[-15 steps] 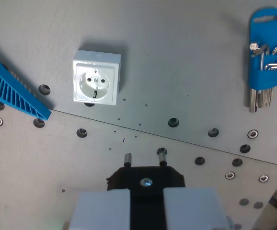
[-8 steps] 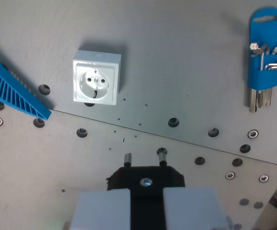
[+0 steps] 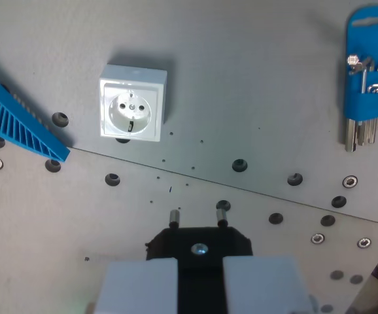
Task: Move above the white socket
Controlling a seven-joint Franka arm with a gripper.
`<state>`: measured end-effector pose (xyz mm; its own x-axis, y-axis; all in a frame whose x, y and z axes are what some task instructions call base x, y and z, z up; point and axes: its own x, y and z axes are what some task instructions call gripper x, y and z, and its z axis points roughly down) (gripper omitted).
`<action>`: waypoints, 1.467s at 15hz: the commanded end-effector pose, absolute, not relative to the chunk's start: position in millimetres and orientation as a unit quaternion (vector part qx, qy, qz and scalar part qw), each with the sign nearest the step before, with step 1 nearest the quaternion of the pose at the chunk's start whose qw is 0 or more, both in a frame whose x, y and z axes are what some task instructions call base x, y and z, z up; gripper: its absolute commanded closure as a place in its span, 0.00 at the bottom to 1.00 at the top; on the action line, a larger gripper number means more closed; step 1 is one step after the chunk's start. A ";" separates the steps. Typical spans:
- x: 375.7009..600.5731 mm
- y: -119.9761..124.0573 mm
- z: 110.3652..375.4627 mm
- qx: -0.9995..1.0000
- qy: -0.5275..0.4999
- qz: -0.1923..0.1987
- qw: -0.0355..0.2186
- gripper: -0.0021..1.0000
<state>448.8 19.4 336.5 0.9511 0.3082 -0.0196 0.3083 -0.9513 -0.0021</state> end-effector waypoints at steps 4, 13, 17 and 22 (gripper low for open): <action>441.4 25.9 314.2 0.990 0.140 0.032 0.003 1.00; 431.2 35.7 272.2 0.991 0.130 0.031 0.002 1.00; 425.9 39.9 252.0 0.991 0.127 0.030 -0.001 1.00; 418.7 45.4 226.6 0.992 0.121 0.029 -0.003 1.00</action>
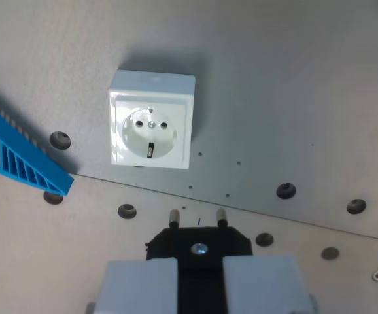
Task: Move above the white socket
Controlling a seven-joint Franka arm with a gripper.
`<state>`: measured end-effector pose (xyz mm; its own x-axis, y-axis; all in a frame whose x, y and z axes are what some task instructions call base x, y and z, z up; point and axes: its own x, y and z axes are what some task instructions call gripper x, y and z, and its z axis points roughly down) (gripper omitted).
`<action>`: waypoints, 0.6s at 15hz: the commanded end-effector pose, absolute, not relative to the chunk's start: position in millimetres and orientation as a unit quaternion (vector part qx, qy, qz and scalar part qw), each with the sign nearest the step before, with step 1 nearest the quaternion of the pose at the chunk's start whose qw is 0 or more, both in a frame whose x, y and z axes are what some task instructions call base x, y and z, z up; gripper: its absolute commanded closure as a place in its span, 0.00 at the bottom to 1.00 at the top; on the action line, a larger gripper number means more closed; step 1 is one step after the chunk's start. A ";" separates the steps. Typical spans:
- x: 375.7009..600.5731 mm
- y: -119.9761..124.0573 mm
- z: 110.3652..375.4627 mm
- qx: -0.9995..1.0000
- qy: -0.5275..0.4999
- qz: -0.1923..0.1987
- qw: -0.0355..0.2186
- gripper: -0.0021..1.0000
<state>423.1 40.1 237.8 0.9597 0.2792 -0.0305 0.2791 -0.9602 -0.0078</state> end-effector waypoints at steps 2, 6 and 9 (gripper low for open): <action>415.5 48.0 216.5 -0.993 -0.118 -0.030 0.003 1.00; 409.0 52.9 196.1 -0.993 -0.116 -0.030 0.003 1.00; 404.5 56.0 180.9 -0.993 -0.112 -0.031 0.004 1.00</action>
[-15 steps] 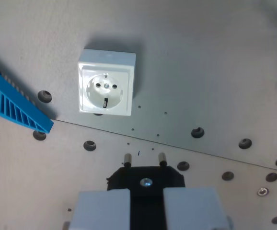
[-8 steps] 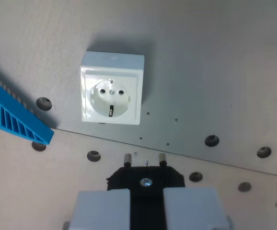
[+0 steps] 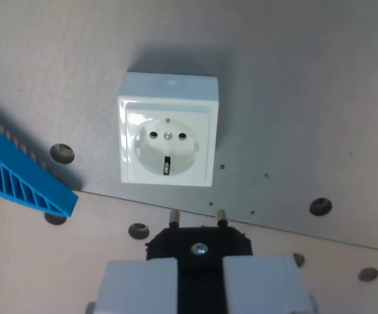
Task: Move above the white socket
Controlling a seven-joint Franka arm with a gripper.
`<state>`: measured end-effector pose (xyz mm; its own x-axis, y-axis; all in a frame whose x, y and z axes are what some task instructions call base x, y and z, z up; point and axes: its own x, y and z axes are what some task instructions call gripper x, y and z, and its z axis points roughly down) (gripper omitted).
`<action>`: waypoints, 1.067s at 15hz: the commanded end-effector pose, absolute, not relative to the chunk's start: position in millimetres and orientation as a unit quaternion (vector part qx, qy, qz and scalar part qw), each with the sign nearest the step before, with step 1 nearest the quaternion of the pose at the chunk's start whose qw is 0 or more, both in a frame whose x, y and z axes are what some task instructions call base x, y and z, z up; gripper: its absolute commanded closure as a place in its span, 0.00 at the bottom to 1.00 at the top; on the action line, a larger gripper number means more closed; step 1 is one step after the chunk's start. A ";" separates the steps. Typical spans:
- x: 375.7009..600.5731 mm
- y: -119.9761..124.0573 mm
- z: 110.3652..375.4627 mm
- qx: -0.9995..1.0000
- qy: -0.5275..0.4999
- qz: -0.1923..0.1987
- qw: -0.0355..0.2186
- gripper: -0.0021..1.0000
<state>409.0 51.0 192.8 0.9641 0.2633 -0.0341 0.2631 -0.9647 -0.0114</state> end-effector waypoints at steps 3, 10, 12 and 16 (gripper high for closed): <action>400.3 59.1 165.6 -0.993 -0.110 -0.030 0.006 1.00; 392.6 63.9 131.6 -0.994 -0.108 -0.032 0.006 1.00; 390.3 64.9 124.5 -0.993 -0.110 -0.032 0.006 1.00; 385.6 66.5 114.8 -0.993 -0.109 -0.035 0.005 1.00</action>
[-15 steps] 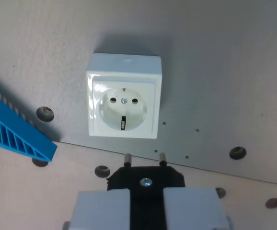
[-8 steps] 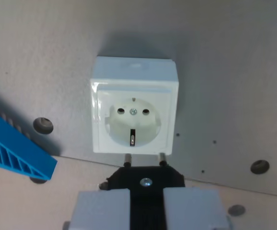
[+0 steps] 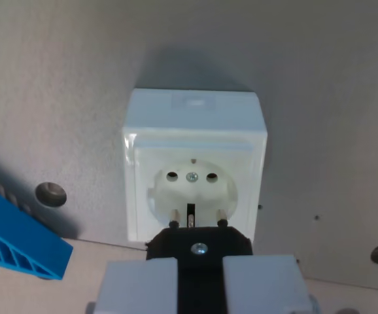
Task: Move above the white socket
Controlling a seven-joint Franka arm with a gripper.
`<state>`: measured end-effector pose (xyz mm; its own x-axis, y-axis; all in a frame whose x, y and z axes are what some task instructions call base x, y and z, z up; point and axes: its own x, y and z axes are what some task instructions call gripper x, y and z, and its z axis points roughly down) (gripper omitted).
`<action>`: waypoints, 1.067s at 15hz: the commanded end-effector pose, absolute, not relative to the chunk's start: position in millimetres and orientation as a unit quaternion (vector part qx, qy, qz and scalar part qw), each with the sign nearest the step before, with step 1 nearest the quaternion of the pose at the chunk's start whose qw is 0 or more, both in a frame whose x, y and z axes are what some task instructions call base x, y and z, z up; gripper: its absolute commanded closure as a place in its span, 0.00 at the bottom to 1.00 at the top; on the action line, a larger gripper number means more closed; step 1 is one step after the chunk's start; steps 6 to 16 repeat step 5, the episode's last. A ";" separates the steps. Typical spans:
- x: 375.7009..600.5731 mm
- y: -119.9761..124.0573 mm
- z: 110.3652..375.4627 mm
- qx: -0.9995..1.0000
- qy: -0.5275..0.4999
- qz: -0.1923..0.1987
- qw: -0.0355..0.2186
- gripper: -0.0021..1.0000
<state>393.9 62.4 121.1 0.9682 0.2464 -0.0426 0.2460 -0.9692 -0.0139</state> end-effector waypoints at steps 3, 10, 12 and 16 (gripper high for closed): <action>382.5 67.6 110.5 -0.993 -0.108 -0.036 0.005 1.00; 381.3 68.0 108.7 -0.993 -0.109 -0.036 0.006 1.00; 381.3 68.0 108.7 -0.993 -0.109 -0.036 0.006 1.00; 381.3 68.0 108.7 -0.993 -0.109 -0.036 0.006 1.00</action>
